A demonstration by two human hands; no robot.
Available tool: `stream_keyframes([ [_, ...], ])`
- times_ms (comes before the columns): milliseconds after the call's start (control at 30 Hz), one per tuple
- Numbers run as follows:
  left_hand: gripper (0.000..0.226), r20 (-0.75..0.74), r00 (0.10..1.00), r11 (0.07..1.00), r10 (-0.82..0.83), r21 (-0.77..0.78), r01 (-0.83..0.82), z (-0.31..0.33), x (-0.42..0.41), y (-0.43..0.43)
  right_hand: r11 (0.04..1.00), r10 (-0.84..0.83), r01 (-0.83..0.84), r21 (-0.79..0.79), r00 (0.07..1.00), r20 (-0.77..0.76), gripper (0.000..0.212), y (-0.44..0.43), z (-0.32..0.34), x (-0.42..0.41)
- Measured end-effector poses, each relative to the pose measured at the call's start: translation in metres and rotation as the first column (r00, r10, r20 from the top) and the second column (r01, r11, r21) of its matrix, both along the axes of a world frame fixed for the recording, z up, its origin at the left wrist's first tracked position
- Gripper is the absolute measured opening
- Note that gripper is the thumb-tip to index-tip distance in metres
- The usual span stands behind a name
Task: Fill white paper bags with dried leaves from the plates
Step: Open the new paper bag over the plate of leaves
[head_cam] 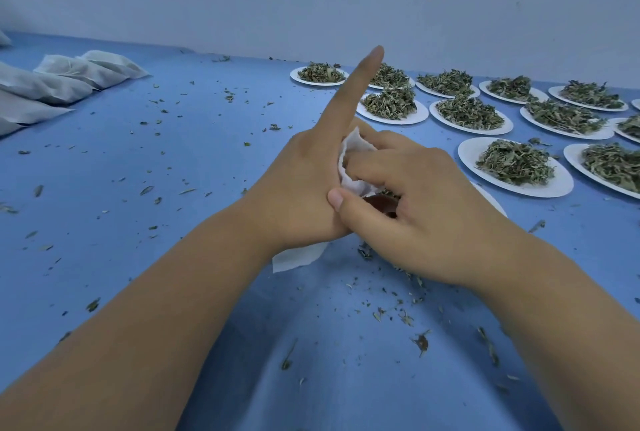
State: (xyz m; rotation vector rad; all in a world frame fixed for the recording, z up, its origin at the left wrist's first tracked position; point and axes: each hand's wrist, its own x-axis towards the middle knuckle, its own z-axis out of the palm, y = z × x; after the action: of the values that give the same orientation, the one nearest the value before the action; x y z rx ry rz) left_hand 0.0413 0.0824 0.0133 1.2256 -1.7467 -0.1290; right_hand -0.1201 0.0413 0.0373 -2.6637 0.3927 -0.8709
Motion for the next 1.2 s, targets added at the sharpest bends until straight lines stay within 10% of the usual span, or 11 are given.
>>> stream_keyframes([
  [333,0.060,0.041,0.953,0.948,0.300,0.103,-0.303,-0.001,0.007,0.001,0.987,-0.140,0.146,-0.064,0.986,0.087,0.022,-0.006,0.003,-0.004],
  [667,0.028,0.191,0.913,0.933,0.360,-0.052,-0.357,0.004,0.003,0.000,0.958,-0.097,0.097,0.269,0.995,-0.013,0.046,-0.005,0.001,-0.001],
  [1000,0.070,0.031,0.988,0.989,0.150,-0.015,-0.150,0.003,-0.004,0.002,0.952,0.020,-0.007,0.306,0.999,-0.041,0.030,-0.005,0.003,-0.001],
  [1200,0.074,0.015,0.993,0.984,0.119,0.131,-0.119,0.007,-0.005,-0.005,0.993,-0.103,0.105,0.052,0.994,-0.038,0.038,0.003,0.000,0.000],
])
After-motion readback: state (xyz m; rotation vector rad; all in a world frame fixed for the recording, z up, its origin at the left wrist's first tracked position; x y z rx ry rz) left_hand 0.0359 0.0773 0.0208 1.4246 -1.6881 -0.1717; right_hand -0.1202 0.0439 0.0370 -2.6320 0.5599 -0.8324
